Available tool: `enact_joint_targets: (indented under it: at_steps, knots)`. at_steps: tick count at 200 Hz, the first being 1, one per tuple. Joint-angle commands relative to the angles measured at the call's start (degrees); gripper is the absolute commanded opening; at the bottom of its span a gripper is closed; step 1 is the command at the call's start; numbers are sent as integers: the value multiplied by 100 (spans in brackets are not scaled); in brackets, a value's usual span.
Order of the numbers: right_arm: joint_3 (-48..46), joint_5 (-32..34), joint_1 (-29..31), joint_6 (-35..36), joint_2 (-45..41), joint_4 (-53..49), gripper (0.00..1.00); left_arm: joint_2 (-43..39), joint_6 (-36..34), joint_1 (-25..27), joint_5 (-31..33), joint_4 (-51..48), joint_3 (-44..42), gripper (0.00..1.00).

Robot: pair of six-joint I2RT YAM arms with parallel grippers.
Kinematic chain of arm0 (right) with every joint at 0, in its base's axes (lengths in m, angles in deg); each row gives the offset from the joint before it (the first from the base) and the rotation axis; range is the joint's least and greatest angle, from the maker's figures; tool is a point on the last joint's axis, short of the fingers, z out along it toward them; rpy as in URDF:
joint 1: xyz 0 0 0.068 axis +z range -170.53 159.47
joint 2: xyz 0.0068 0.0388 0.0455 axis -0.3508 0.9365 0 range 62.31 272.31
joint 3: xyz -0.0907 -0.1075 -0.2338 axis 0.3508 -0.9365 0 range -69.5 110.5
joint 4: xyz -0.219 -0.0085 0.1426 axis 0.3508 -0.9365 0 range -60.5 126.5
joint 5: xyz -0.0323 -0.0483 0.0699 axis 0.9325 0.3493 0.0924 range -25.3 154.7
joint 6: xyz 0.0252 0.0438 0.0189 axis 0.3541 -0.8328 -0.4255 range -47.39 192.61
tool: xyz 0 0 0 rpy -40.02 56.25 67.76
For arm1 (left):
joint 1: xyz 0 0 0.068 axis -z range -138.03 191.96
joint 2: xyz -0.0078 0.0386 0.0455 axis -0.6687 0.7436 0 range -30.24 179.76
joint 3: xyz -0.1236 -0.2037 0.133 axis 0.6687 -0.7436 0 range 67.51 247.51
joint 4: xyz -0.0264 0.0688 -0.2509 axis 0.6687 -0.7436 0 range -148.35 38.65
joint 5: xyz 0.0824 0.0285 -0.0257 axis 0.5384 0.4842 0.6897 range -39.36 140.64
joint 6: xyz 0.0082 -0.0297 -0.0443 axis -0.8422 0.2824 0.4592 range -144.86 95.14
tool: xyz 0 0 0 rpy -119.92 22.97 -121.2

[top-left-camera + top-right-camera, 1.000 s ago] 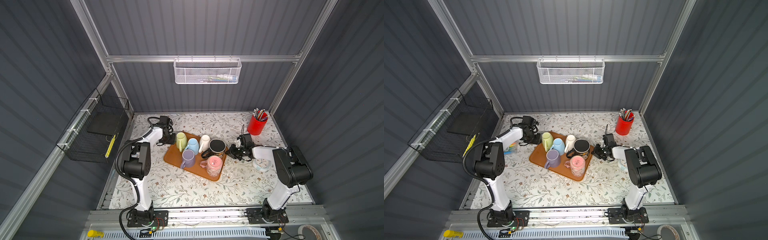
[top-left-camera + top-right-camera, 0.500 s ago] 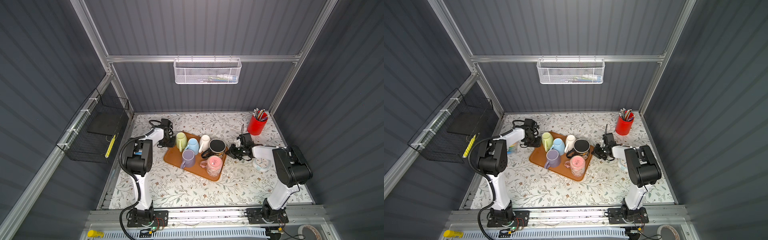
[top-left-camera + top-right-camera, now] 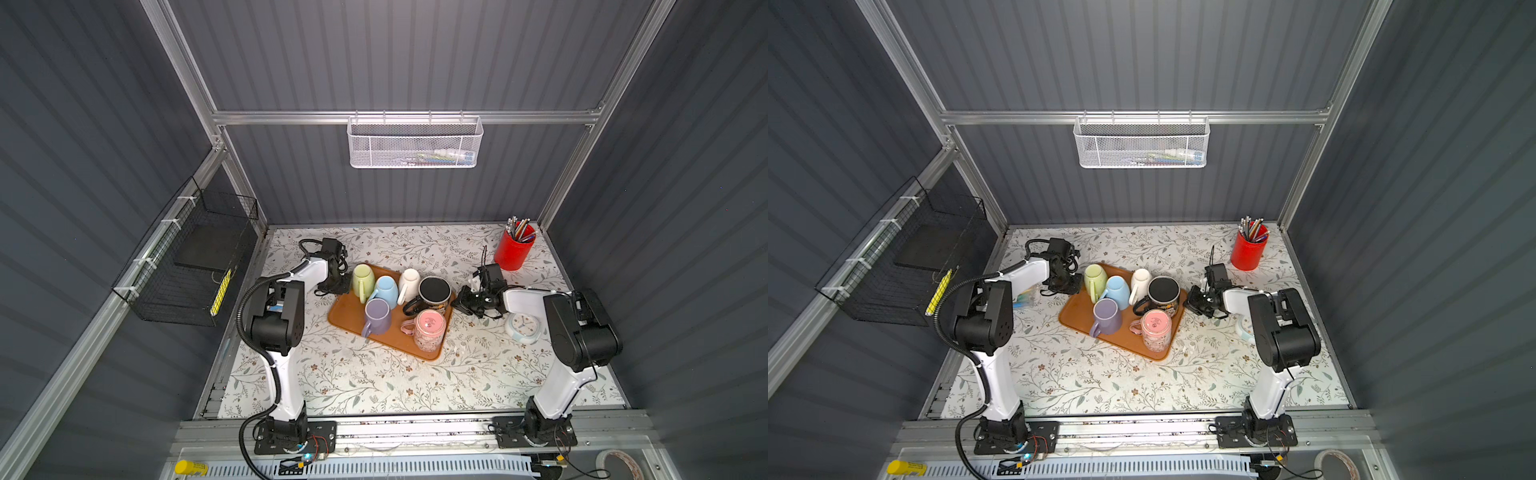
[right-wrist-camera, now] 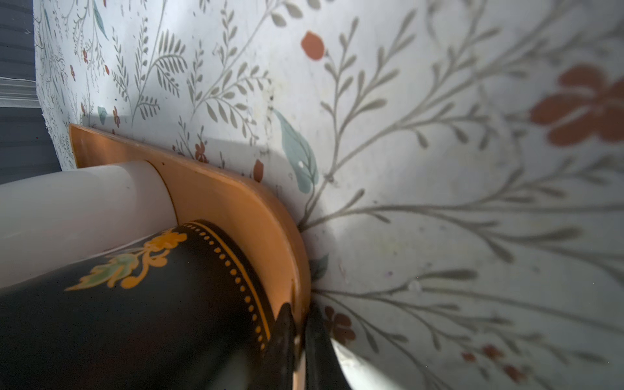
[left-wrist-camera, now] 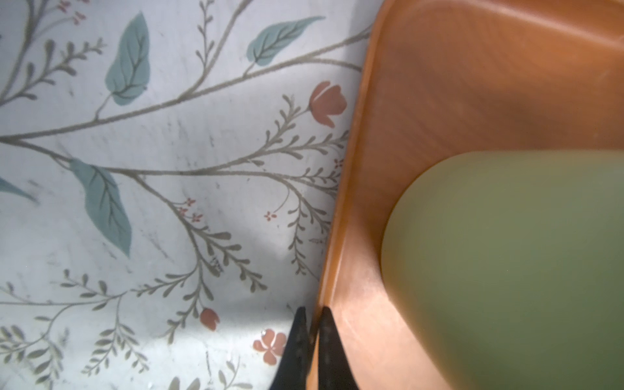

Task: Turn the mug right side up
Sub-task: 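Slide the tray with both grippers toward the robot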

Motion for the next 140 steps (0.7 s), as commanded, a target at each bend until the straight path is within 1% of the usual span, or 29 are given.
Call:
enact_joint_targets:
  at_steps: [1, 40, 54, 63, 99, 140]
  knots:
    - [81, 5, 71, 215, 273, -166, 8, 84, 524, 134, -131, -139, -494, 0]
    - [268, 34, 12, 382, 420, -399, 5, -217, 935, 251, -213, 50, -977, 0]
    - [344, 51, -32, 468, 456, -527, 3, -378, 1165, 292, -248, 129, -1202, 0]
    - [385, 73, -66, 524, 458, -609, 0, -506, 1315, 314, -270, 200, -1372, 0]
    - [646, 207, -139, 805, 480, -1062, 0, -959, 1713, 459, -292, 483, -2067, 0]
    - [824, 376, -157, 1078, 482, -1502, 0, -1559, 2143, 796, -231, 825, -2867, 0]
